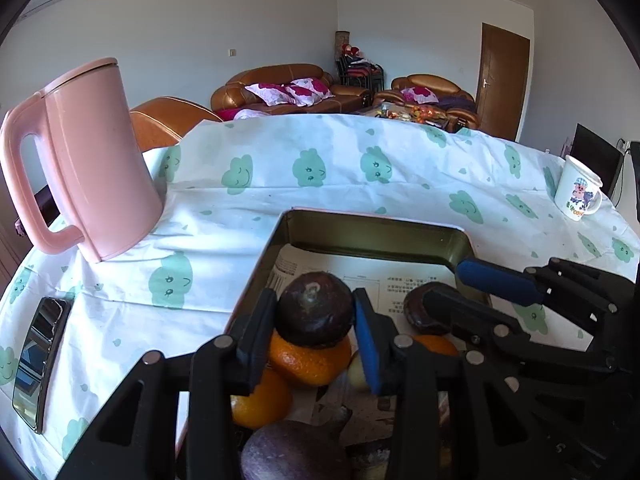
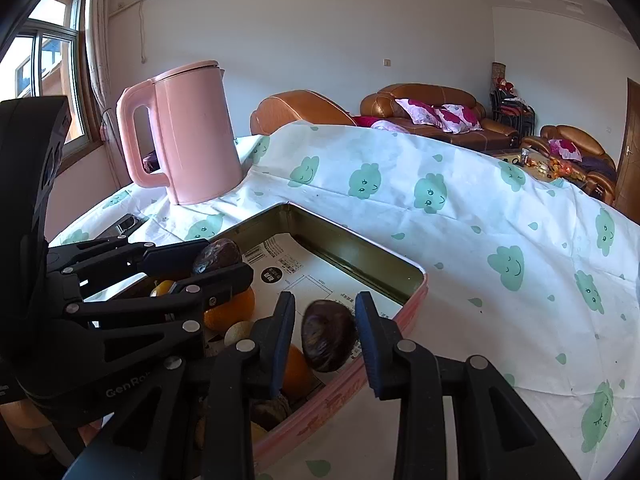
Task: Organize fruits
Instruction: 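Lower both dark brown fruits into the tin and open both grippers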
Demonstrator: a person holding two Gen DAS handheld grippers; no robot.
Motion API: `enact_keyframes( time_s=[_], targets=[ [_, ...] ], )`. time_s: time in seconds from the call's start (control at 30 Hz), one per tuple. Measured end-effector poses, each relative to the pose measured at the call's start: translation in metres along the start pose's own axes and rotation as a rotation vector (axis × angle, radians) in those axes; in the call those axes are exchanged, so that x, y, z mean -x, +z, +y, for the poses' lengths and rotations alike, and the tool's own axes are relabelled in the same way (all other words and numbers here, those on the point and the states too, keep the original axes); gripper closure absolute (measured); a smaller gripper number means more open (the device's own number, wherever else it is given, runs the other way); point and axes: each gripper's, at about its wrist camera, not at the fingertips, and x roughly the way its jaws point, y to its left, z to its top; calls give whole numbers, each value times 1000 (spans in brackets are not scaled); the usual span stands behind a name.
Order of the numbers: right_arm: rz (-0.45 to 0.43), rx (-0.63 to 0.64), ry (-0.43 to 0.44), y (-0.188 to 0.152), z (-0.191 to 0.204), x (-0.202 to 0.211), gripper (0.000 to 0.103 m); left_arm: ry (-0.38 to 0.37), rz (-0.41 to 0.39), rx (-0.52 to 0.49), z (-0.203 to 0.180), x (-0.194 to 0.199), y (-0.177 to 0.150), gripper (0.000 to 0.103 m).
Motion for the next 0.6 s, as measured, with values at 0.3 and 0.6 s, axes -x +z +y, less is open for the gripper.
enact_keyframes(
  time_s=[0.3,0.6],
  targets=[
    [-12,-11,0,0,-1,3,66,11,-6,23,6,2,-1,46],
    [-70,-65,-17,-2,-9,19,41,-22,-59,67,15,20,-4,32]
  ],
)
